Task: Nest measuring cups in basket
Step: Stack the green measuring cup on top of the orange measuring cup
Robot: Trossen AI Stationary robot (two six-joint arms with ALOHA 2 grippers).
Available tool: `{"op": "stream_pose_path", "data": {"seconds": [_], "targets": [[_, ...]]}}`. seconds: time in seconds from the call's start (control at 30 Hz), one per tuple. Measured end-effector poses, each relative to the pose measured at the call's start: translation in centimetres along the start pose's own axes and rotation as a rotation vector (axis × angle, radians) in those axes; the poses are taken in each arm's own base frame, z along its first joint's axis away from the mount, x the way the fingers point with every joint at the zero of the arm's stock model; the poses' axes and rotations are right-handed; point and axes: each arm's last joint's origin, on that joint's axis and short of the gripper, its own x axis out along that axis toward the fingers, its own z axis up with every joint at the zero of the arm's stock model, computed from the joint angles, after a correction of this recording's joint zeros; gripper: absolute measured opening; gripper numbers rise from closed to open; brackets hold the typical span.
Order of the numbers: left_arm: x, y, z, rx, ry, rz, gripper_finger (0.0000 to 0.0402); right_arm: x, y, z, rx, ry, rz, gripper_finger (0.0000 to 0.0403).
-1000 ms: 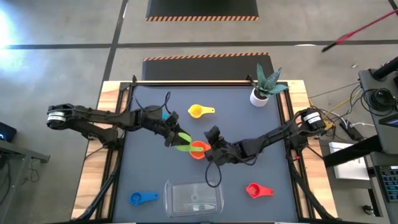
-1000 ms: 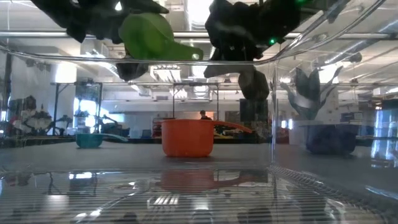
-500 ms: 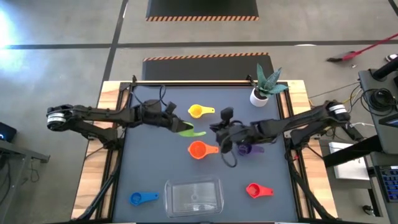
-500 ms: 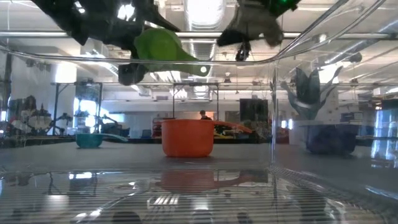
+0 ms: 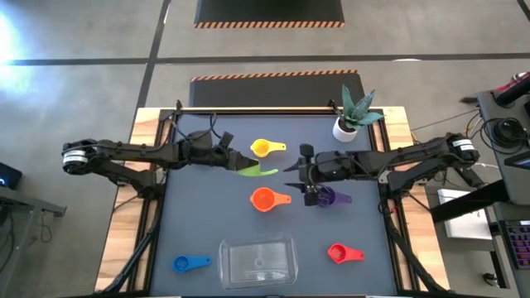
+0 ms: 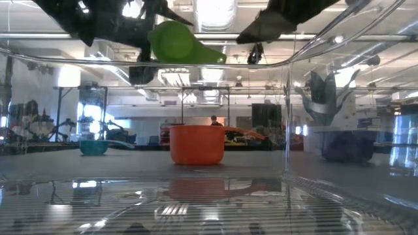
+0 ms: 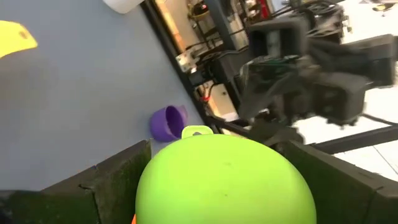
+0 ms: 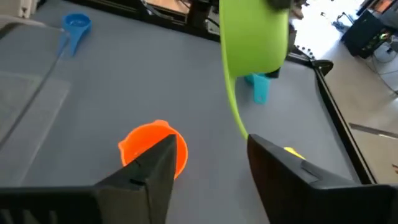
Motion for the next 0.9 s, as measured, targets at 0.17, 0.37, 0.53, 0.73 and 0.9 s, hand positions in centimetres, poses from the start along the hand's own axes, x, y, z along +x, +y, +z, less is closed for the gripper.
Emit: {"op": "stream_pose_path", "data": {"seconds": [0.17,0.37,0.53,0.73,0.9], "targets": [[0.0,-0.2,-0.1,0.002,0.001,-0.016,0.0343,1.5,-0.3,-0.9,0.028,-0.053,-0.023,0.0211],[0.1,-0.4,-0.2,-0.001,0.010,-0.029,0.0343,2.9,-2.0,-2.3,0.114,-0.120,0.011,0.0210],[0.1,-0.4,-0.3,0.002,0.024,-0.036,0.0343,4.3,-2.8,-3.0,0.145,-0.153,0.051,0.0209],[0.1,-0.4,-0.3,0.005,0.028,-0.037,0.0343,5.7,-2.6,-3.6,0.097,-0.157,0.049,0.0140],[0.1,-0.4,-0.3,0.009,0.028,-0.039,0.0343,5.8,-2.6,-3.5,0.053,-0.162,0.050,0.0024]]}}
